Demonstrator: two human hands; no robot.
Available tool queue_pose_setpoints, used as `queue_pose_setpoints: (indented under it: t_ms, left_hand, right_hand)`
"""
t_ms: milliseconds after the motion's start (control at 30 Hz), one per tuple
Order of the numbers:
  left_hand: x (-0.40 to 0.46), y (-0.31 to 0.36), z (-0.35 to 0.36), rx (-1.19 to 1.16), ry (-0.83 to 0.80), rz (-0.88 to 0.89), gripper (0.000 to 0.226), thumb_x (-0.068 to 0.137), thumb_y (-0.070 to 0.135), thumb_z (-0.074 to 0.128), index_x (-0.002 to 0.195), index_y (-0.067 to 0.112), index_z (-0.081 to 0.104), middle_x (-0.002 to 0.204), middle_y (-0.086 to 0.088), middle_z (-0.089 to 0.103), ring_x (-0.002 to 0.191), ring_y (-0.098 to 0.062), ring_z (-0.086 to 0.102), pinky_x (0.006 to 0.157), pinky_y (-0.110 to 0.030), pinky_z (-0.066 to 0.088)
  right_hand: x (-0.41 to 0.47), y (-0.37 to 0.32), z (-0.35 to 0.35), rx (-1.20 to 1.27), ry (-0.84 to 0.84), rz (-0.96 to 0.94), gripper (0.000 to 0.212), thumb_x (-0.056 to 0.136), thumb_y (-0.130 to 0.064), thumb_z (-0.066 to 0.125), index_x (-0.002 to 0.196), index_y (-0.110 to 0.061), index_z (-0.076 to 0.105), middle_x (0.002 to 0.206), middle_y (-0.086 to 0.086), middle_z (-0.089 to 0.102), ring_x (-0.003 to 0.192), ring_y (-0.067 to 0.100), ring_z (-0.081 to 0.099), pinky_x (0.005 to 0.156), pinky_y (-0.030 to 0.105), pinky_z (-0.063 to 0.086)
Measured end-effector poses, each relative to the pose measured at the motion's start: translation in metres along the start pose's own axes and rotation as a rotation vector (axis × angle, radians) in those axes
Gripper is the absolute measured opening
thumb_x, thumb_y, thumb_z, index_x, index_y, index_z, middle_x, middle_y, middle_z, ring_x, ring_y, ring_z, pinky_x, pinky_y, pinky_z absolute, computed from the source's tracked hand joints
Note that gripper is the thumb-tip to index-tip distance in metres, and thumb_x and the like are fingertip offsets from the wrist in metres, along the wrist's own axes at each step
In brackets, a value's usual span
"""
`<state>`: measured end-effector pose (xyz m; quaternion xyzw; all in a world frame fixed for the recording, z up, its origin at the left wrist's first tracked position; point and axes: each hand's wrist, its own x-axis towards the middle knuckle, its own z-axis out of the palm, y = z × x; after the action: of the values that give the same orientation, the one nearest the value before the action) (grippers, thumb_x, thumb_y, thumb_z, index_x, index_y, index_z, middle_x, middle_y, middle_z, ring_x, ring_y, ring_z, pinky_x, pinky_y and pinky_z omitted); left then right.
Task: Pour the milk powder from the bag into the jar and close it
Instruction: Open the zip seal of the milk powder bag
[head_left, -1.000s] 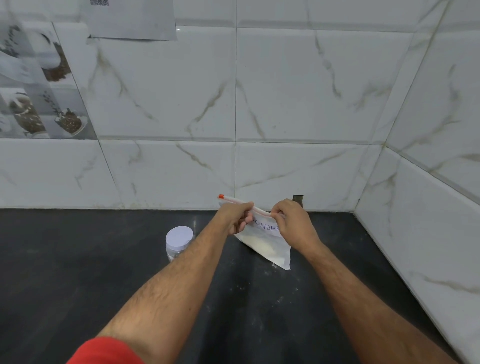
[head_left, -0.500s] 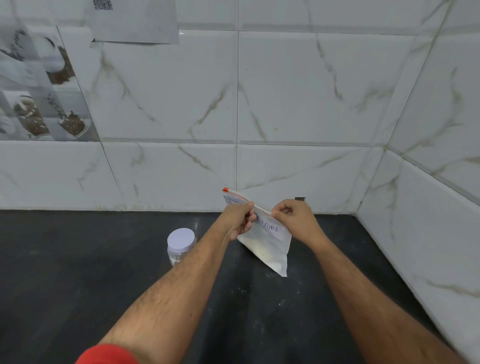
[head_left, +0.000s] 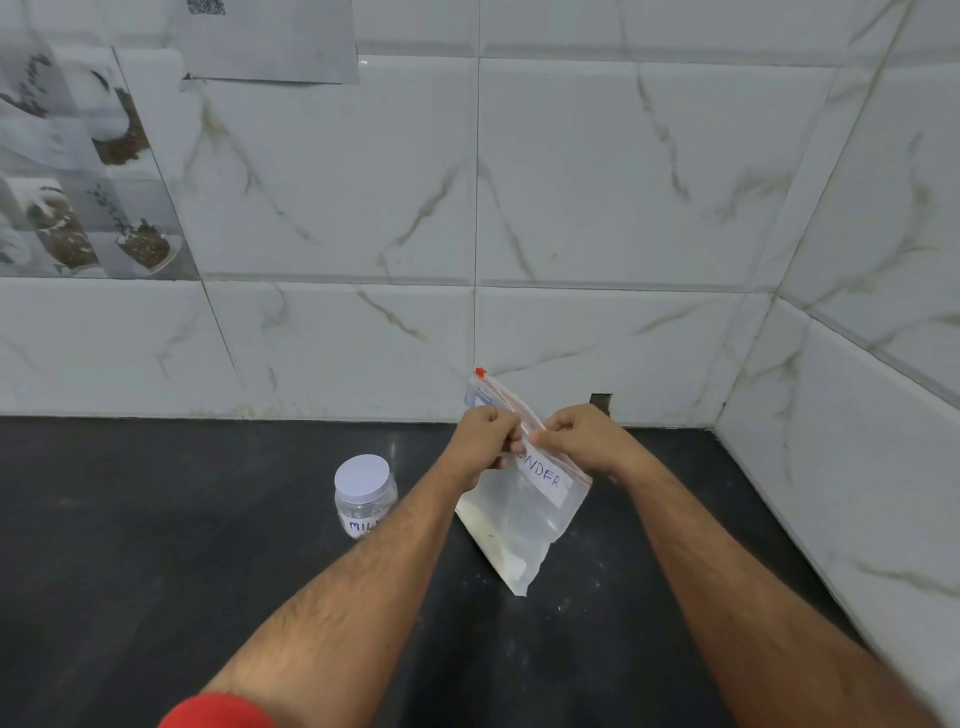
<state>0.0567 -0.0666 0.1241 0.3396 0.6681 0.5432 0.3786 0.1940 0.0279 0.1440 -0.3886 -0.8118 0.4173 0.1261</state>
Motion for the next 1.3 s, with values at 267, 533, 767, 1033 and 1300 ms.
queue_pose_setpoints:
  t_ms: [267,533,767,1033,1300]
  left_hand:
    - [-0.002,0.014,0.001,0.489,0.049,0.074,0.03,0.089,0.028,0.045,0.063,0.013,0.047,0.063,-0.003,0.061,0.059,-0.017,0.063,0.058,-0.029,0.044]
    - [-0.004,0.037,-0.021,1.21,0.279,0.019,0.016,0.088,0.031,0.054,0.086,0.015,0.059,0.103,-0.006,0.069,0.085,-0.026,0.057,0.068,-0.028,0.041]
    - [0.009,0.063,0.017,1.176,0.21,0.044,0.015,0.088,0.029,0.055,0.087,0.015,0.057,0.104,-0.007,0.069,0.091,-0.027,0.061,0.068,-0.028,0.041]
    - [0.018,0.053,0.046,1.227,0.251,0.208,0.022,0.088,0.023,0.054,0.095,0.007,0.066,0.099,-0.011,0.069,0.088,-0.031,0.061,0.064,-0.03,0.039]
    - [0.015,0.012,0.05,1.107,0.237,0.231,0.036,0.093,0.042,0.046,0.097,0.01,0.062,0.092,-0.008,0.069,0.078,-0.028,0.056,0.064,-0.033,0.043]
  right_hand:
    - [0.016,-0.016,0.001,-0.29,0.04,0.159,0.015,0.081,-0.013,0.06,0.067,-0.01,0.059,0.066,0.005,0.064,0.057,0.025,0.06,0.054,0.03,0.055]
    - [0.021,0.0,-0.051,-0.489,0.134,0.348,0.015,0.08,0.003,0.053,0.069,-0.005,0.059,0.066,0.012,0.06,0.053,0.029,0.065,0.043,0.026,0.047]
    - [0.019,0.01,-0.077,-0.26,0.23,0.317,0.014,0.077,0.003,0.056,0.079,0.001,0.07,0.069,0.014,0.07,0.06,0.03,0.067,0.065,0.042,0.064]
    - [0.005,0.043,-0.077,-0.356,0.383,0.262,0.015,0.082,-0.009,0.058,0.076,-0.012,0.072,0.072,0.008,0.072,0.068,0.029,0.068,0.058,0.034,0.058]
    - [-0.001,0.06,-0.052,-0.351,0.35,0.295,0.016,0.086,-0.029,0.063,0.082,-0.015,0.071,0.081,0.003,0.071,0.074,0.023,0.065,0.059,0.026,0.041]
